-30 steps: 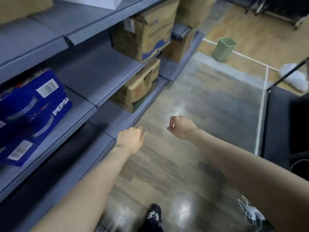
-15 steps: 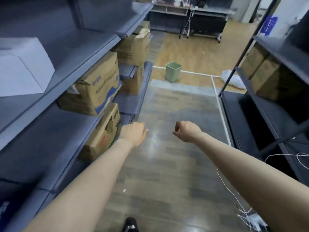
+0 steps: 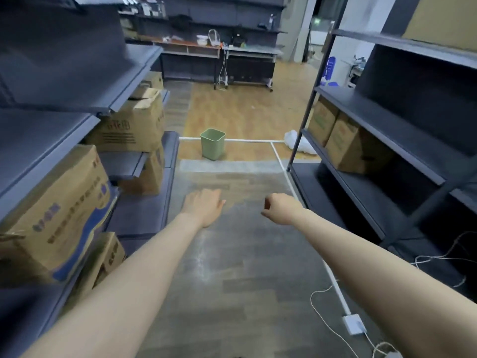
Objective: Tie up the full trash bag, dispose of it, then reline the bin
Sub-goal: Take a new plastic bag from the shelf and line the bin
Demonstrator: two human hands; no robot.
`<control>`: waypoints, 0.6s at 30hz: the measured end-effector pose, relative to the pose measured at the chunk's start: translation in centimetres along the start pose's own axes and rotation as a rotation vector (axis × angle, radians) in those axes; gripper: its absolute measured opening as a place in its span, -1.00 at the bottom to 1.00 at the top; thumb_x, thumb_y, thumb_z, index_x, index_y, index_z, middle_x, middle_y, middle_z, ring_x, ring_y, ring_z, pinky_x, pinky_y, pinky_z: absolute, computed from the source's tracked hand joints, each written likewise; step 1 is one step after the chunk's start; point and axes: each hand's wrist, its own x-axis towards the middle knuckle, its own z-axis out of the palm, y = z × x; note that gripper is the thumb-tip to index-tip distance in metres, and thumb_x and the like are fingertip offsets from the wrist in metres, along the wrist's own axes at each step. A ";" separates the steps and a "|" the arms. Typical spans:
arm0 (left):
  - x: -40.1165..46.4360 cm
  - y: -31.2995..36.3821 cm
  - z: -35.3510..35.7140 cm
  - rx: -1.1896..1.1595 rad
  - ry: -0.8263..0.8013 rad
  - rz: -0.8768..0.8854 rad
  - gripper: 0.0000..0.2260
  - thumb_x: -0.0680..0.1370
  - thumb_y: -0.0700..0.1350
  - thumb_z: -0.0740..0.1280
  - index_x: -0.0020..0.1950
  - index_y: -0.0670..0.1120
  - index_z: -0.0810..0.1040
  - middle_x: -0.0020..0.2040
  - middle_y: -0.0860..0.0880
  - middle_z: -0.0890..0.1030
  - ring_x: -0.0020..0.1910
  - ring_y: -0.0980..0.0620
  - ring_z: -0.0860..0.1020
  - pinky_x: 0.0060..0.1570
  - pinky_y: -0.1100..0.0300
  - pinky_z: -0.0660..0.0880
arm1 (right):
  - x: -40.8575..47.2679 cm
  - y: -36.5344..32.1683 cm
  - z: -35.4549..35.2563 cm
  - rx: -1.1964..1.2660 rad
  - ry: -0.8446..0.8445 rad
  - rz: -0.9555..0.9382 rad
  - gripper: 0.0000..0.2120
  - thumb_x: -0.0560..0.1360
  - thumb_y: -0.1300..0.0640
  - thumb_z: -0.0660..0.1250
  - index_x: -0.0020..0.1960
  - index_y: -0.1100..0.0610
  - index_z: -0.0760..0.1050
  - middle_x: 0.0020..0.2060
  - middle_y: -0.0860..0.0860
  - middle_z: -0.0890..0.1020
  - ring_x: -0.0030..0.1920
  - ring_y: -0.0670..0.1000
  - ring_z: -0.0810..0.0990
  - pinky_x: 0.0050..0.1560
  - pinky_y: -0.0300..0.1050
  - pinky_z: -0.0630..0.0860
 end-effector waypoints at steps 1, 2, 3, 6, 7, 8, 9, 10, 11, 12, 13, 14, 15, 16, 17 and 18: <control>2.0 0.7 -0.2 -0.004 0.011 0.009 -0.69 0.65 0.03 0.06 0.18 -0.15 0.44 0.15 -0.21 0.56 0.12 -0.23 0.55 -0.02 0.04 0.45 | 1.4 1.0 -1.0 -0.006 0.014 0.008 -0.73 0.57 0.00 0.22 0.02 0.21 0.47 -0.05 0.16 0.59 -0.11 0.14 0.52 -0.13 -0.05 0.46; 3.9 1.2 -0.4 -0.009 0.018 0.017 -0.69 0.65 0.03 0.06 0.18 -0.15 0.44 0.17 -0.22 0.55 0.14 -0.23 0.54 -0.01 0.02 0.45 | 2.8 2.0 -2.1 -0.007 0.030 0.014 -0.72 0.57 -0.01 0.23 0.02 0.22 0.48 -0.04 0.16 0.60 -0.09 0.15 0.55 -0.11 -0.04 0.48; 5.7 1.8 -0.5 -0.017 0.017 0.022 -0.68 0.65 0.03 0.06 0.18 -0.15 0.45 0.17 -0.22 0.55 0.15 -0.24 0.54 0.01 0.01 0.45 | 4.0 3.0 -3.0 -0.001 0.040 0.018 -0.71 0.57 0.00 0.23 0.03 0.24 0.50 -0.03 0.17 0.61 -0.05 0.17 0.57 -0.09 -0.03 0.50; 10.8 3.1 -1.0 -0.050 0.019 0.023 -0.69 0.64 0.04 0.06 0.17 -0.13 0.45 0.17 -0.20 0.55 0.15 -0.23 0.53 0.04 -0.01 0.44 | 7.6 5.4 -5.6 0.005 0.057 0.028 -0.69 0.57 0.01 0.22 0.08 0.25 0.51 0.03 0.18 0.62 0.05 0.20 0.58 -0.04 -0.02 0.51; 12.3 3.4 -1.1 -0.050 0.022 0.025 -0.69 0.64 0.04 0.06 0.17 -0.12 0.45 0.17 -0.19 0.55 0.15 -0.22 0.53 0.04 -0.01 0.44 | 8.8 6.1 -6.4 0.003 0.058 0.033 -0.69 0.57 0.01 0.22 0.10 0.25 0.50 0.05 0.19 0.62 0.07 0.20 0.58 -0.04 -0.03 0.50; 13.7 3.5 -1.2 -0.043 0.024 0.030 -0.69 0.64 0.04 0.06 0.17 -0.12 0.45 0.17 -0.18 0.55 0.16 -0.21 0.53 0.05 0.00 0.44 | 9.9 6.6 -7.0 0.003 0.060 0.038 -0.69 0.57 0.00 0.22 0.11 0.25 0.49 0.07 0.19 0.61 0.09 0.20 0.57 -0.04 -0.04 0.48; 15.1 3.5 -1.2 -0.036 0.022 0.037 -0.70 0.64 0.04 0.06 0.17 -0.12 0.45 0.18 -0.18 0.55 0.17 -0.21 0.53 0.05 0.00 0.44 | 11.1 7.1 -7.5 0.006 0.061 0.043 -0.69 0.57 0.00 0.22 0.12 0.24 0.48 0.09 0.19 0.60 0.10 0.20 0.56 -0.04 -0.05 0.47; 16.5 3.4 -1.2 -0.033 0.018 0.043 -0.70 0.64 0.04 0.06 0.18 -0.12 0.45 0.18 -0.18 0.55 0.17 -0.21 0.52 0.06 0.01 0.44 | 12.4 7.5 -7.9 0.010 0.066 0.045 -0.69 0.57 0.00 0.22 0.13 0.24 0.48 0.10 0.18 0.60 0.11 0.20 0.56 -0.03 -0.05 0.47; 17.9 3.2 -1.2 -0.032 0.013 0.048 -0.70 0.64 0.04 0.06 0.17 -0.12 0.45 0.18 -0.18 0.55 0.17 -0.20 0.52 0.07 0.01 0.44 | 13.8 7.8 -8.2 0.012 0.069 0.048 -0.69 0.57 0.00 0.22 0.13 0.23 0.48 0.11 0.18 0.59 0.12 0.20 0.56 -0.02 -0.05 0.47; 19.4 2.9 -1.1 -0.032 0.008 0.054 -0.70 0.64 0.04 0.06 0.17 -0.12 0.45 0.18 -0.18 0.55 0.17 -0.20 0.52 0.07 0.01 0.44 | 15.1 7.9 -8.5 0.014 0.068 0.051 -0.69 0.57 0.00 0.22 0.13 0.23 0.48 0.11 0.18 0.59 0.11 0.20 0.56 -0.02 -0.04 0.47; 21.0 2.5 -1.0 -0.033 0.003 0.060 -0.69 0.64 0.04 0.06 0.17 -0.12 0.45 0.19 -0.17 0.55 0.17 -0.19 0.52 0.07 0.02 0.44 | 16.6 8.0 -8.8 0.018 0.062 0.055 -0.69 0.57 0.00 0.22 0.13 0.23 0.48 0.11 0.18 0.59 0.11 0.20 0.56 -0.02 -0.04 0.48; 22.6 2.0 -1.0 -0.033 -0.005 0.067 -0.69 0.64 0.04 0.06 0.17 -0.13 0.45 0.19 -0.16 0.55 0.18 -0.18 0.52 0.06 0.02 0.44 | 18.0 8.0 -9.2 0.021 0.056 0.054 -0.69 0.57 0.01 0.22 0.13 0.23 0.48 0.11 0.18 0.59 0.11 0.20 0.56 -0.01 -0.03 0.48; 24.3 1.5 -0.9 -0.031 -0.011 0.074 -0.69 0.64 0.04 0.06 0.17 -0.13 0.45 0.20 -0.16 0.55 0.18 -0.18 0.52 0.05 0.03 0.43 | 19.6 7.9 -9.7 0.021 0.052 0.051 -0.69 0.57 0.01 0.21 0.15 0.24 0.48 0.12 0.18 0.59 0.12 0.19 0.56 0.02 -0.01 0.49; 26.1 0.9 -1.0 -0.027 -0.013 0.081 -0.70 0.65 0.03 0.05 0.16 -0.13 0.44 0.20 -0.15 0.55 0.17 -0.17 0.52 0.05 0.04 0.43 | 21.2 7.8 -10.3 0.019 0.055 0.049 -0.68 0.58 0.01 0.20 0.16 0.24 0.47 0.14 0.18 0.58 0.14 0.19 0.55 0.04 -0.01 0.49; 27.9 0.3 -1.0 -0.022 -0.008 0.089 -0.70 0.65 0.03 0.06 0.15 -0.13 0.44 0.19 -0.15 0.55 0.17 -0.17 0.52 0.04 0.05 0.43 | 22.8 7.7 -10.9 0.017 0.064 0.052 -0.68 0.58 0.01 0.20 0.17 0.23 0.45 0.14 0.17 0.57 0.15 0.19 0.54 0.05 -0.01 0.47; 29.7 -0.4 -1.0 -0.017 0.001 0.096 -0.70 0.65 0.03 0.06 0.14 -0.14 0.44 0.18 -0.15 0.55 0.15 -0.17 0.52 0.03 0.05 0.43 | 24.3 7.6 -11.5 0.017 0.074 0.058 -0.69 0.58 0.02 0.19 0.18 0.23 0.45 0.15 0.17 0.57 0.16 0.19 0.53 0.03 -0.02 0.46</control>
